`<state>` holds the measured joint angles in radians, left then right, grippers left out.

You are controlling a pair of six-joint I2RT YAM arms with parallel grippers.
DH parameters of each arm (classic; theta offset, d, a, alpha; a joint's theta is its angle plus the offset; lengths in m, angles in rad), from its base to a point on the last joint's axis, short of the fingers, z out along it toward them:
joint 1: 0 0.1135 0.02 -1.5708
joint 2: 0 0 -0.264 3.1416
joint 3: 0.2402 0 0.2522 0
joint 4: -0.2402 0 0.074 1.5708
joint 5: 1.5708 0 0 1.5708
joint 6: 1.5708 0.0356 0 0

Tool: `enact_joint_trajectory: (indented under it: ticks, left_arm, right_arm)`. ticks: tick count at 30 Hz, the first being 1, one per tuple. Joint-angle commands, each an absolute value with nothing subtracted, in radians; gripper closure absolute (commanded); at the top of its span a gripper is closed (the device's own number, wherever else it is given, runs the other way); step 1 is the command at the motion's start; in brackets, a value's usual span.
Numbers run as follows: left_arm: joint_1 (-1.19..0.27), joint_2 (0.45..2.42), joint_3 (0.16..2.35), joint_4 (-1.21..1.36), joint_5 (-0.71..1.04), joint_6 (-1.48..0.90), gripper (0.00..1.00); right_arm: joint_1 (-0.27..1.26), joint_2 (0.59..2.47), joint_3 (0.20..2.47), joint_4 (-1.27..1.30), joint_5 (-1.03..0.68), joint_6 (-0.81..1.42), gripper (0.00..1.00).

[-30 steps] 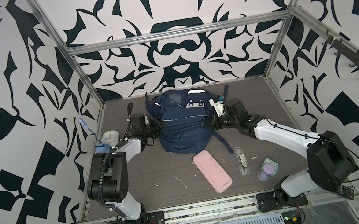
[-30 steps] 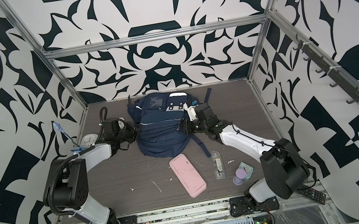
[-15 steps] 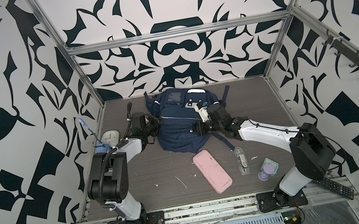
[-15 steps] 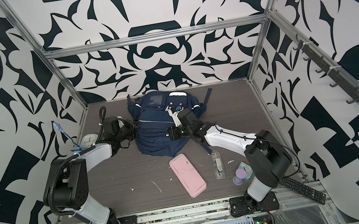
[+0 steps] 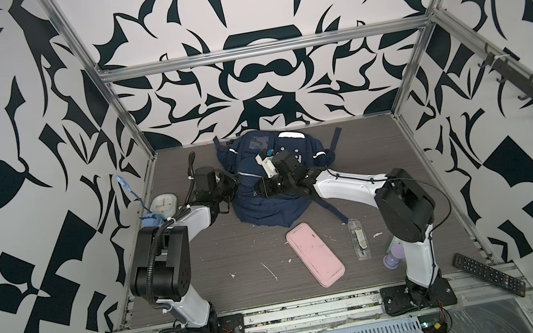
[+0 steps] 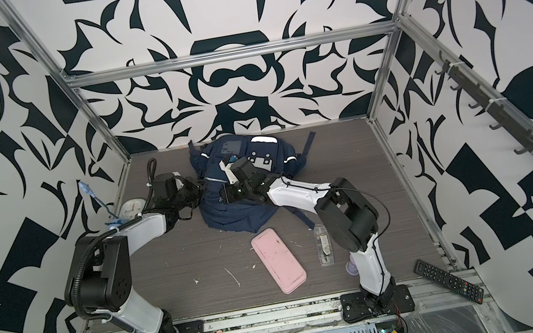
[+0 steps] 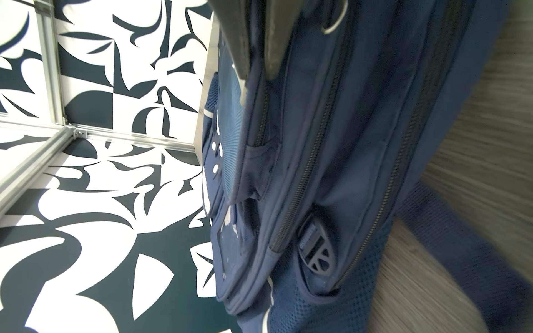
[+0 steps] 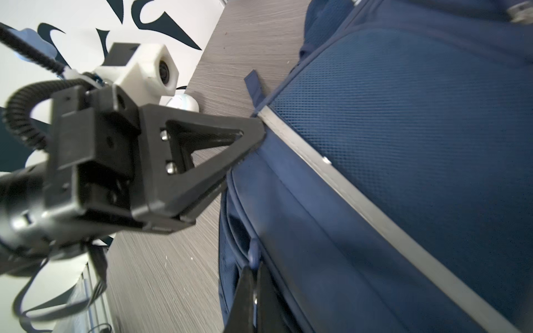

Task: Pack the student bag

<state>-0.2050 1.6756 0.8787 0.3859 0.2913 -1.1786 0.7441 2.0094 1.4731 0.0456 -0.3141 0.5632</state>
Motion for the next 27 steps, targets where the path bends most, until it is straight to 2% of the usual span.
enact_joint_trajectory:
  ticks: [1,6,12,16,22,27]
  left_arm:
    - [-0.209,1.68,0.897,0.441,0.348,-1.187,1.0]
    - [-0.205,1.671,0.889,0.415,0.347,-1.17,1.0]
    - [-0.204,1.624,0.814,0.417,0.323,-1.17,1.0]
    - [-0.222,1.645,0.766,0.488,0.366,-1.235,1.0]
    - [-0.343,1.651,0.738,0.527,0.334,-1.278,1.0]
    - [-0.473,1.679,0.77,0.559,0.315,-1.313,0.98]
  right_arm:
    - [0.75,2.036,1.539,0.102,-0.336,0.609,1.0]
    - [0.714,1.993,1.493,0.08,-0.319,0.601,1.0]
    - [0.6,1.901,1.373,0.083,-0.34,0.598,1.0]
    - [0.508,1.856,1.325,0.056,-0.371,0.567,1.0]
    - [0.388,1.763,1.251,0.0,-0.38,0.502,1.0]
    - [0.344,1.711,1.173,-0.034,-0.366,0.463,1.0]
